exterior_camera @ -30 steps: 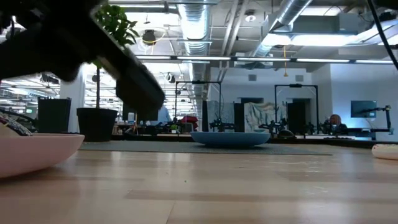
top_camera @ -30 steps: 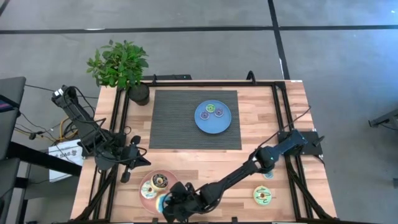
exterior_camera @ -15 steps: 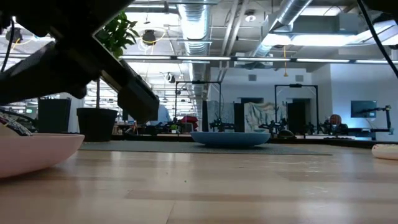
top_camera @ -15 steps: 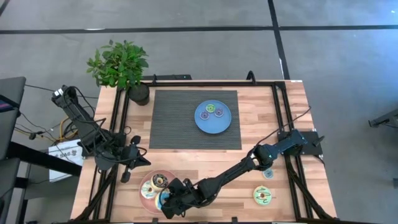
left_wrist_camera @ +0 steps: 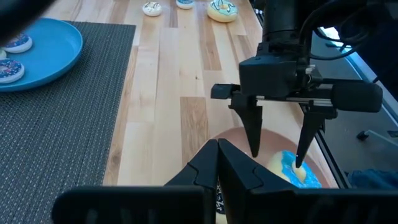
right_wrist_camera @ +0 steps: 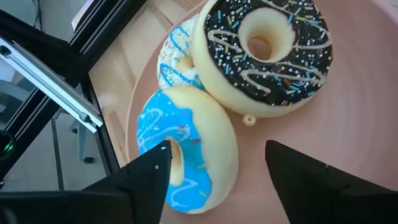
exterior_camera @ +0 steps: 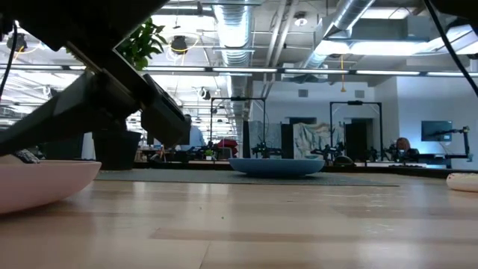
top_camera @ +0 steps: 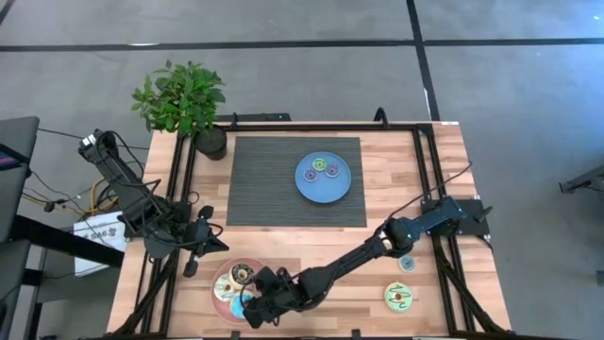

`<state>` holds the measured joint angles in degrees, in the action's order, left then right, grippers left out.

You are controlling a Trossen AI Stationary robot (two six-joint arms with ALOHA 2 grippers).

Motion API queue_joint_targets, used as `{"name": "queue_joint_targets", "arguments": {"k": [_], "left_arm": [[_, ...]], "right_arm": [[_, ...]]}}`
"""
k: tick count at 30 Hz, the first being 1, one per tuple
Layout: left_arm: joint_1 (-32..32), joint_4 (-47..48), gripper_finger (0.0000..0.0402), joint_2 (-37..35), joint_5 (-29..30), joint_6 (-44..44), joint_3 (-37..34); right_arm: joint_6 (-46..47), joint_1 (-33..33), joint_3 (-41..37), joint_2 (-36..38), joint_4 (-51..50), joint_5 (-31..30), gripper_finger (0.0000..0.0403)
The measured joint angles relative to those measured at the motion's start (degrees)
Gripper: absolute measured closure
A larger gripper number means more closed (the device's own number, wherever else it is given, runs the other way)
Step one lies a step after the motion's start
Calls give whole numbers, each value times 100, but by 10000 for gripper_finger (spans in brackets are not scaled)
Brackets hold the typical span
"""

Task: Pick & Place donuts
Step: Put the small white donut on the blue plate

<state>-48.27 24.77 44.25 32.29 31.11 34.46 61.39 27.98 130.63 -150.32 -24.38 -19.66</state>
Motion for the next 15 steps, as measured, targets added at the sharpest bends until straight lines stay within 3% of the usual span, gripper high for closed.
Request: {"name": "queue_joint_targets", "arguments": {"k": [8, 15], "left_arm": [[0, 0, 400, 1, -9, -2, 0], [0, -1, 400, 2, -12, -2, 0]], "right_arm": [[-182, -87, 162, 70, -143, 382, 135], [-202, -152, 405, 334, -1105, 619, 135]]}}
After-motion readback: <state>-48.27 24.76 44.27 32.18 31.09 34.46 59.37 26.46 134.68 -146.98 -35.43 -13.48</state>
